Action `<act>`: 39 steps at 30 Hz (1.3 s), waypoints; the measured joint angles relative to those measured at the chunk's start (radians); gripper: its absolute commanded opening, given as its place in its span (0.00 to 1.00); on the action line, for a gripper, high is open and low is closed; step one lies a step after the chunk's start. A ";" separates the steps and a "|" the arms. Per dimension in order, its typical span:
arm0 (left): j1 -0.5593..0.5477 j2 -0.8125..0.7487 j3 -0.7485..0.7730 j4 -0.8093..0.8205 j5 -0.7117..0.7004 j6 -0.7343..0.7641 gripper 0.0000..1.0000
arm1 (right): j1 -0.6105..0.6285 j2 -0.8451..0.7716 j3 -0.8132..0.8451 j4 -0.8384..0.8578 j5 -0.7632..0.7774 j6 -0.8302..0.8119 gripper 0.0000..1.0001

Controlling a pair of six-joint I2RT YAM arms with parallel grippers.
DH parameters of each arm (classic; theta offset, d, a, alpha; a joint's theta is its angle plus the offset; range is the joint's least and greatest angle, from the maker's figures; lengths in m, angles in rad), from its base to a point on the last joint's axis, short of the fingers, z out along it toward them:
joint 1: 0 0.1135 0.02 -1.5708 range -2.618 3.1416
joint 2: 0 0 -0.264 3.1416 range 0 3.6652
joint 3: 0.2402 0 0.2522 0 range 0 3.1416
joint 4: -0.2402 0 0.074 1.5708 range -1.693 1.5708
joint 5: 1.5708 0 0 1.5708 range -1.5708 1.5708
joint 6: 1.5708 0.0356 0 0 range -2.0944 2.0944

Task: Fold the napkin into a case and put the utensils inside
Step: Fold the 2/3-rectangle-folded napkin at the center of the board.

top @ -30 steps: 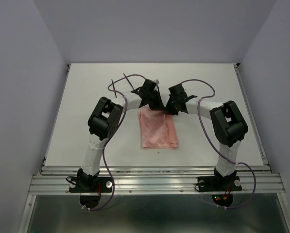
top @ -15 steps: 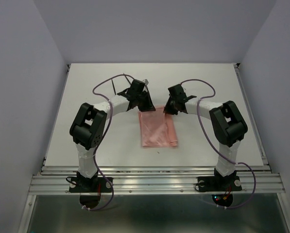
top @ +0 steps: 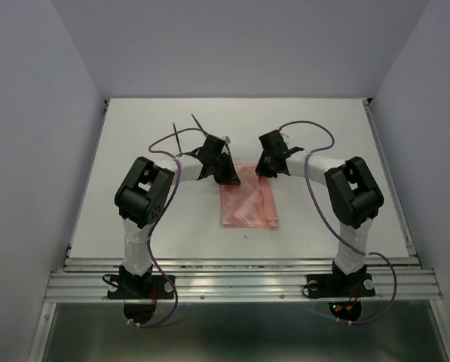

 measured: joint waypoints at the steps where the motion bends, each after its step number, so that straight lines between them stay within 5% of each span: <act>1: 0.000 0.001 0.000 0.002 0.001 0.001 0.11 | 0.003 -0.001 0.000 -0.003 0.005 -0.001 0.01; 39: 0.000 0.005 -0.013 0.052 0.011 0.027 0.11 | 0.063 0.100 0.151 -0.054 0.045 0.012 0.01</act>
